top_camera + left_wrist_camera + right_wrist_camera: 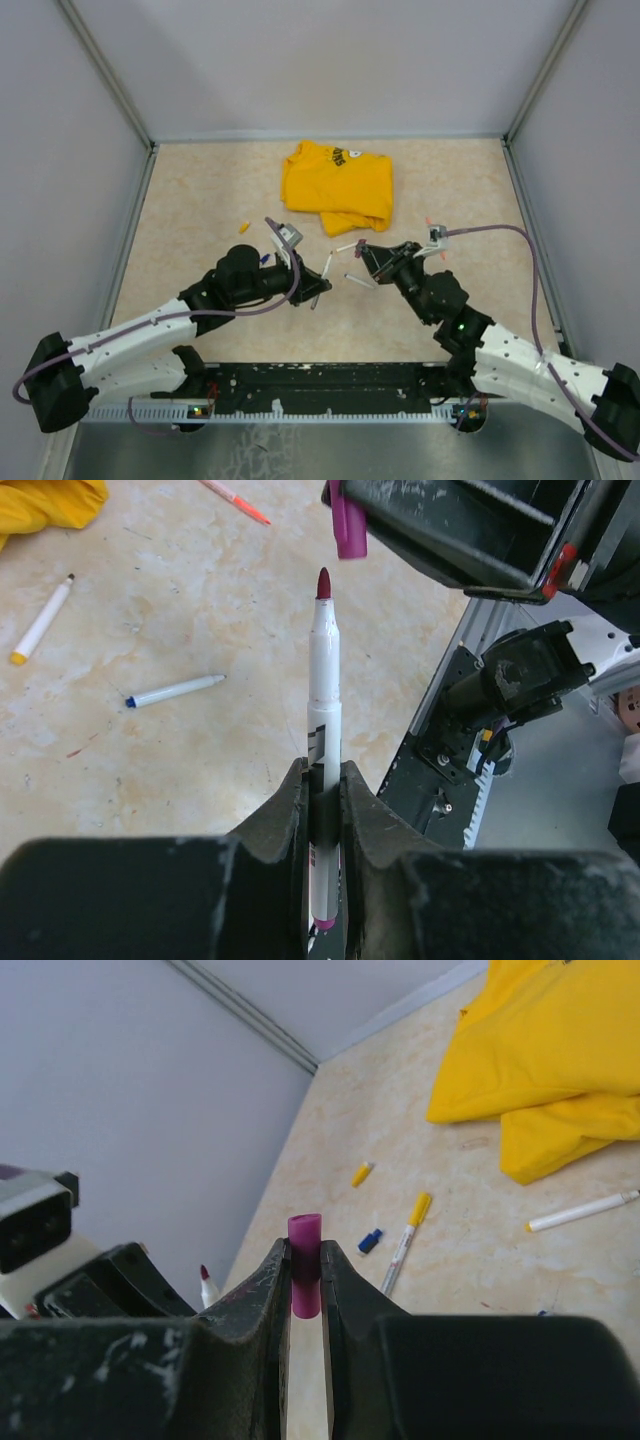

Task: Insert the pens into the pen caps
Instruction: Insert the pen cap onto the pen.

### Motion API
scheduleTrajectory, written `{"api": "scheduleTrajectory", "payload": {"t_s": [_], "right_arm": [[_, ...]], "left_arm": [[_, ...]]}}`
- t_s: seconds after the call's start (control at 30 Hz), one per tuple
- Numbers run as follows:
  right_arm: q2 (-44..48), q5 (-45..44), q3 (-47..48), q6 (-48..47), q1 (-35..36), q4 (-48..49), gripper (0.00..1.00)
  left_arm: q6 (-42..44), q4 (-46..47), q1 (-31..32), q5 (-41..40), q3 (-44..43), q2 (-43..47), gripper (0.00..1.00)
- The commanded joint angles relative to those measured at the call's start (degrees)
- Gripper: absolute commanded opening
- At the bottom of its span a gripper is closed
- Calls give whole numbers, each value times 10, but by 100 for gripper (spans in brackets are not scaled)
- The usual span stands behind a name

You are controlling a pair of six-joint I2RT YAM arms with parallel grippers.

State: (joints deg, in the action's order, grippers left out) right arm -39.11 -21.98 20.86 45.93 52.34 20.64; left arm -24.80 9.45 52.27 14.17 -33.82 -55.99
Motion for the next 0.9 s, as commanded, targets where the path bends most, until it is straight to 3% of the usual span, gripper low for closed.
{"api": "scheduleTrajectory", "payload": {"t_s": [0.0, 0.4, 0.87], "right_arm": [[22, -73, -32, 45, -3, 146, 2], [-14, -37, -54, 60, -3, 293, 0], [-61, 31, -29, 47, -3, 304, 0]], "left_arm": [[8, 50, 24, -8, -21, -17, 0], [28, 58, 36, 14, -34, -41, 0], [34, 54, 36, 20, -33, -35, 0]]}}
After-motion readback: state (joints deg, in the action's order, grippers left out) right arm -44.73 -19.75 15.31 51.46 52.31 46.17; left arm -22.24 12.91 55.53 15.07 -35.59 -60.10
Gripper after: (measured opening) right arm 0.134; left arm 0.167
